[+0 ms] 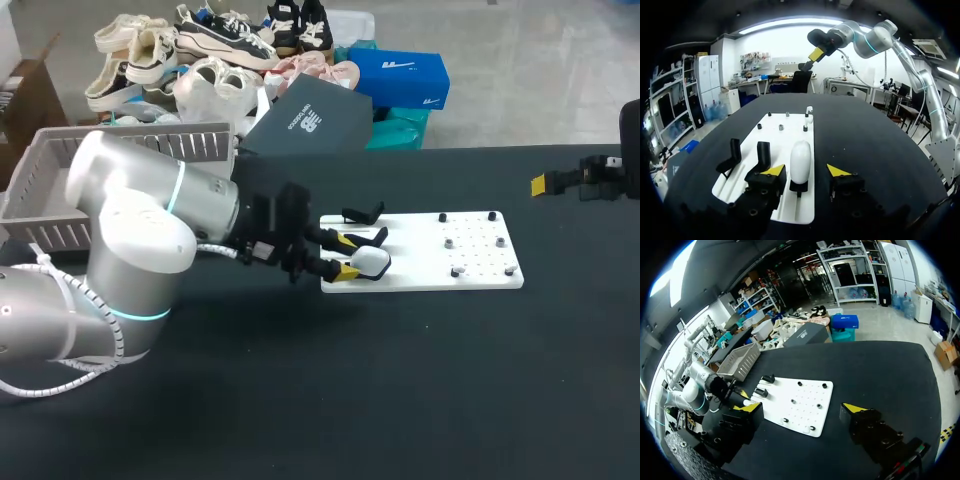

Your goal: Pick up each earbud case from the left stands, insert the matching earbuds, close the lid, and place the case in the box.

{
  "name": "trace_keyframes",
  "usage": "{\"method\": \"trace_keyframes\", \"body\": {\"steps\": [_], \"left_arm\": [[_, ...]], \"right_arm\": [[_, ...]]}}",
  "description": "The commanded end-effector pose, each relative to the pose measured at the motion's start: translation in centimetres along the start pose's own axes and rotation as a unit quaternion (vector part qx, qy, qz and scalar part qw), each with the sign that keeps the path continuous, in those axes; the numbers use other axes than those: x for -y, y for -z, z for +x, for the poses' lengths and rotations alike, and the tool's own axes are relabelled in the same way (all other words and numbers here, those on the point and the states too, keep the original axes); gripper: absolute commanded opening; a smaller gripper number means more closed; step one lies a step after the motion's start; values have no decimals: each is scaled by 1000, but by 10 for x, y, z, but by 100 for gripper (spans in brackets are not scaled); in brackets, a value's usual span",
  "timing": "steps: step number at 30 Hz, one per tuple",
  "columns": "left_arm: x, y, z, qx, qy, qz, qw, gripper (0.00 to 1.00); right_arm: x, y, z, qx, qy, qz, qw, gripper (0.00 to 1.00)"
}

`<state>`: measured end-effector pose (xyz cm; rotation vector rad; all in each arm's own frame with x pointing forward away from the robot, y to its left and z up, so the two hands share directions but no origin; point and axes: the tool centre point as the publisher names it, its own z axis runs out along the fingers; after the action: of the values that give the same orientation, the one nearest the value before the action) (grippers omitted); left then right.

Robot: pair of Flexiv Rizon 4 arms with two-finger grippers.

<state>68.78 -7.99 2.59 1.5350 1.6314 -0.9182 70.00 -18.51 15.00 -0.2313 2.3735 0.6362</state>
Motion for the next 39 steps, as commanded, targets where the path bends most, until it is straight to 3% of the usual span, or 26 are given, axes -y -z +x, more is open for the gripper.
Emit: {"method": "trace_keyframes", "body": {"steps": [1, 39], "left_arm": [[-6, -6, 2, -2, 8, 6, 1000, 51], [-12, -18, 3, 0, 15, 10, 1000, 49]], "right_arm": [[0, 0, 0, 0, 0, 0, 1000, 100], [0, 0, 0, 0, 0, 0, 1000, 100]]}}
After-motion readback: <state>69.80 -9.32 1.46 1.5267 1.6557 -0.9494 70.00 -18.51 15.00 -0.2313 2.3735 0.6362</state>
